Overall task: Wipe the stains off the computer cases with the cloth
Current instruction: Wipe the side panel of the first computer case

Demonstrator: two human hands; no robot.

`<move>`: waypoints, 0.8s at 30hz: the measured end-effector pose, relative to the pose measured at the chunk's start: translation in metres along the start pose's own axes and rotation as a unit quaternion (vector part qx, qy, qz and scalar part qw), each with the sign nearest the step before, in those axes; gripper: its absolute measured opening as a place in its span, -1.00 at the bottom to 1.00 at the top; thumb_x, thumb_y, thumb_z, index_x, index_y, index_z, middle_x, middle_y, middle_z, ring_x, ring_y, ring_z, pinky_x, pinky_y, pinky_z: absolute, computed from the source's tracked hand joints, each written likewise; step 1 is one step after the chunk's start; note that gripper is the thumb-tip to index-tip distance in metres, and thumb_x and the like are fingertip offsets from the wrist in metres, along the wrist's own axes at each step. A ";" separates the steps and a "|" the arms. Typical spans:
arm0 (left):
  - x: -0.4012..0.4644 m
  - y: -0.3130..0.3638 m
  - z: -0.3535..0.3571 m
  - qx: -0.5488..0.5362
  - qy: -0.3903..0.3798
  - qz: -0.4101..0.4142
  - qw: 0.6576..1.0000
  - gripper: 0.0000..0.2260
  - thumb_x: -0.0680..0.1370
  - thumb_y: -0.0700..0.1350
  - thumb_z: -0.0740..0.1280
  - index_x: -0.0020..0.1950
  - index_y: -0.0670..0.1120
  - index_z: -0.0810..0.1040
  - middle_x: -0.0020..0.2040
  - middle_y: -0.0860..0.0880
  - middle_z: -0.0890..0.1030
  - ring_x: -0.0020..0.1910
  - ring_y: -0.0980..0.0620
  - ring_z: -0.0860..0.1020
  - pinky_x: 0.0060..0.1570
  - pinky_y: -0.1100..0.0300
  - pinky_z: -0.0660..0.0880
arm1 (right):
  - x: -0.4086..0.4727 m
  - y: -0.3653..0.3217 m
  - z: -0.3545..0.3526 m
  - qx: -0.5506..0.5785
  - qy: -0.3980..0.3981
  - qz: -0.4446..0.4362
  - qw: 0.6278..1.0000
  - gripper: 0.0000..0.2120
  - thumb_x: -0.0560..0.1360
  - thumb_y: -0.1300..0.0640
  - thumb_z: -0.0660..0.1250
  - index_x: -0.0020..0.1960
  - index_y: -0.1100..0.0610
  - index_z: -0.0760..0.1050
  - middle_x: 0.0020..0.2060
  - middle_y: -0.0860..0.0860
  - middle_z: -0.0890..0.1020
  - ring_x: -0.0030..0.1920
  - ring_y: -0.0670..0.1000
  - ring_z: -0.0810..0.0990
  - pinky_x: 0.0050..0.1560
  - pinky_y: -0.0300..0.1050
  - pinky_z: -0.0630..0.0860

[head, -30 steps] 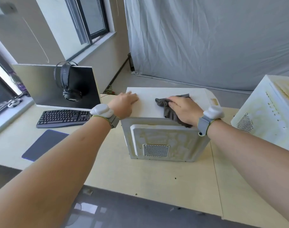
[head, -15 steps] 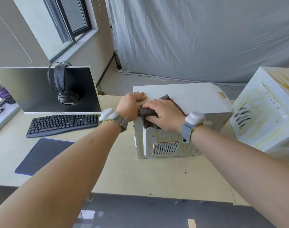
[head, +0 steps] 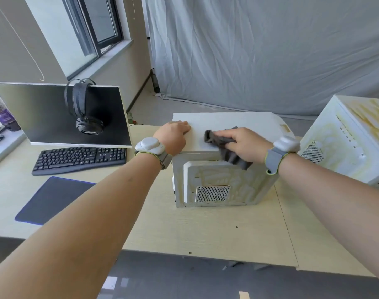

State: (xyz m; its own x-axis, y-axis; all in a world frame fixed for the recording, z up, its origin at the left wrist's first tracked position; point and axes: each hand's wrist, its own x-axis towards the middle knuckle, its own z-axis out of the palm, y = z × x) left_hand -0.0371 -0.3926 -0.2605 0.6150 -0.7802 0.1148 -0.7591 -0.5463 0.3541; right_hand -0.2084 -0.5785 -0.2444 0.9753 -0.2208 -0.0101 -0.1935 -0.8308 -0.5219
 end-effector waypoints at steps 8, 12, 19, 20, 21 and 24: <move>0.000 -0.002 0.008 -0.103 0.053 -0.031 0.993 -0.58 0.55 -0.34 0.24 0.37 -0.11 0.59 0.50 -0.02 0.44 0.55 0.03 0.30 0.45 0.32 0.14 | 0.005 -0.051 0.048 -0.112 -0.019 -0.058 0.992 -0.50 0.70 -0.05 0.07 0.62 -0.01 0.15 0.60 -0.07 0.19 0.61 -0.07 0.03 0.57 0.05 -0.09; 0.001 -0.008 0.016 -0.184 0.063 -0.049 0.980 -0.61 0.58 -0.37 0.19 0.33 -0.13 0.62 0.45 -0.05 0.50 0.52 0.06 0.33 0.39 0.45 0.08 | 0.005 -0.058 0.094 -0.292 0.097 -0.046 0.950 -0.40 0.62 -0.12 0.18 0.59 0.07 0.20 0.56 -0.03 0.30 0.58 0.03 0.20 0.49 0.20 0.16; 0.004 -0.017 0.019 -0.181 0.043 -0.049 0.981 -0.56 0.56 -0.39 0.19 0.37 -0.09 0.60 0.46 -0.01 0.48 0.53 0.08 0.31 0.43 0.41 0.06 | 0.004 -0.029 0.070 -0.304 0.081 -0.174 0.933 -0.27 0.39 0.18 0.48 0.52 0.12 0.34 0.50 0.03 0.41 0.48 0.11 0.40 0.37 0.09 0.37; 0.005 -0.016 0.019 -0.182 0.043 -0.051 0.981 -0.54 0.56 -0.40 0.18 0.37 -0.08 0.60 0.47 0.00 0.48 0.53 0.08 0.30 0.42 0.42 0.05 | 0.001 -0.019 0.060 -0.293 0.069 -0.183 0.936 -0.23 0.35 0.25 0.49 0.52 0.13 0.34 0.51 0.05 0.40 0.48 0.12 0.39 0.39 0.09 0.37; 0.005 -0.016 0.019 -0.182 0.043 -0.054 0.981 -0.53 0.57 -0.40 0.18 0.38 -0.07 0.59 0.47 0.02 0.47 0.54 0.09 0.30 0.41 0.42 0.04 | -0.002 -0.010 0.051 -0.285 0.057 -0.187 0.938 -0.21 0.33 0.32 0.47 0.53 0.15 0.34 0.53 0.06 0.37 0.50 0.14 0.38 0.41 0.10 0.36; 0.006 -0.017 0.018 -0.176 0.034 -0.053 0.982 -0.52 0.57 -0.39 0.16 0.40 -0.04 0.57 0.49 0.04 0.45 0.55 0.10 0.27 0.42 0.40 0.01 | -0.008 0.008 0.036 -0.251 0.012 -0.177 0.952 -0.18 0.34 0.44 0.35 0.57 0.17 0.27 0.57 0.06 0.28 0.56 0.12 0.26 0.52 0.09 0.24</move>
State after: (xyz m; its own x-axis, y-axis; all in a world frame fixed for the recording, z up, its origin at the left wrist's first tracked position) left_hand -0.0243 -0.3936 -0.2827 0.7077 -0.6967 0.1174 -0.5768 -0.4737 0.6655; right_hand -0.2140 -0.5649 -0.2791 0.9874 0.1119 0.1122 0.1143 -0.9933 -0.0154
